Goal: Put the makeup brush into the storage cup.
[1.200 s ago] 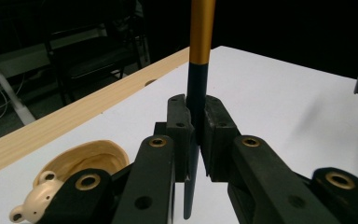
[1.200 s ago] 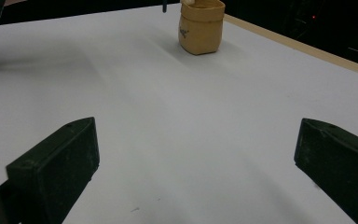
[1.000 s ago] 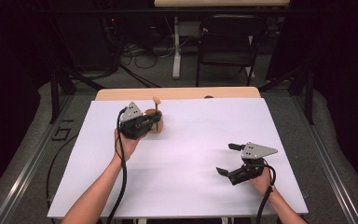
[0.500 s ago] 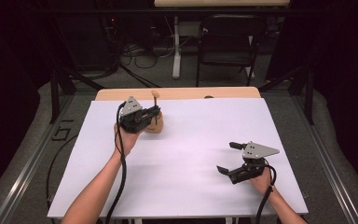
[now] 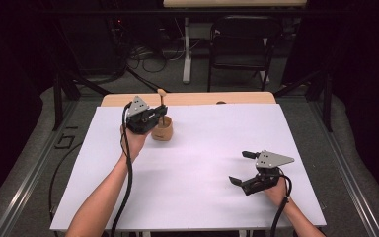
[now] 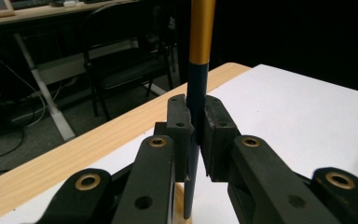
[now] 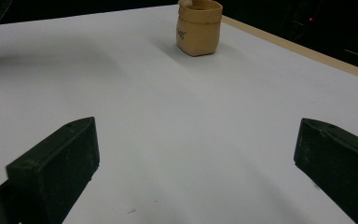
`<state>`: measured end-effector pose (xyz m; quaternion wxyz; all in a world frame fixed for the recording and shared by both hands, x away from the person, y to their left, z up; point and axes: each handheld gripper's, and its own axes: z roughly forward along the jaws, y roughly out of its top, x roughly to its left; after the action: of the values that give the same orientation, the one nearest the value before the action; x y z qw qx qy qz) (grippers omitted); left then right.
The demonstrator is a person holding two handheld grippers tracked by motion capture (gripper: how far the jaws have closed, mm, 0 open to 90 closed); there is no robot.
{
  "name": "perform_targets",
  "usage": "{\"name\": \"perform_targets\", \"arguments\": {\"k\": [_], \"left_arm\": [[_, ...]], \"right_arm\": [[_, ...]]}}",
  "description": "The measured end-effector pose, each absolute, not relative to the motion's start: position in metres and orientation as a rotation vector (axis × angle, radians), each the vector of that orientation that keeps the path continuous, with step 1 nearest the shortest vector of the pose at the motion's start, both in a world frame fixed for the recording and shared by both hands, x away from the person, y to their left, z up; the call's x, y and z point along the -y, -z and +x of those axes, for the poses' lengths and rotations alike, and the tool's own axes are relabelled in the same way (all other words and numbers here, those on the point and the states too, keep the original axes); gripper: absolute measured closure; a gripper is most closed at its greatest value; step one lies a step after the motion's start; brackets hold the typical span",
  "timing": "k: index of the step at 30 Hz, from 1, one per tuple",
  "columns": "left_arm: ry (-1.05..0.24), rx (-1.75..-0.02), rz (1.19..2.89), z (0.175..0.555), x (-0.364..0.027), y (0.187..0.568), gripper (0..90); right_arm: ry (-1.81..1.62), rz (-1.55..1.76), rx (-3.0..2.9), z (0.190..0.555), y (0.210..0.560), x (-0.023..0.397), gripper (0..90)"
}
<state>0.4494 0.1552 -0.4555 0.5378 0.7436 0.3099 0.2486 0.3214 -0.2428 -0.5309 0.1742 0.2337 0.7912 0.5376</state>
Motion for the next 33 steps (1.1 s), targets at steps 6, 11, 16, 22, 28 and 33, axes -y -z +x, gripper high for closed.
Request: {"name": "perform_targets", "arguments": {"k": [6, 11, 16, 22, 28, 33], "left_arm": [[-0.617, -0.746, 1.755, 0.458, -0.156, 0.459, 82.8], [-0.626, -0.77, 1.773, 0.464, -0.155, 0.466, 82.8], [-0.635, -0.794, 1.773, 0.47, -0.157, 0.472, 82.8], [-0.634, -0.817, 1.784, 0.475, -0.158, 0.478, 82.8], [-0.639, -0.826, 1.802, 0.478, -0.155, 0.483, 82.6], [-0.648, -0.834, 1.822, 0.48, -0.155, 0.485, 82.6]], "right_arm": [[-1.515, 0.669, -2.25, 0.321, 0.531, 0.242, 0.0], [-1.515, 0.669, -2.25, 0.321, 0.531, 0.243, 0.0], [-1.516, 0.669, -2.248, 0.321, 0.531, 0.243, 0.0], [-1.509, 0.667, -2.249, 0.321, 0.531, 0.243, 0.0], [-1.506, 0.667, -2.248, 0.321, 0.531, 0.243, 0.0], [-1.502, 0.667, -2.249, 0.321, 0.53, 0.243, 0.0]]}}
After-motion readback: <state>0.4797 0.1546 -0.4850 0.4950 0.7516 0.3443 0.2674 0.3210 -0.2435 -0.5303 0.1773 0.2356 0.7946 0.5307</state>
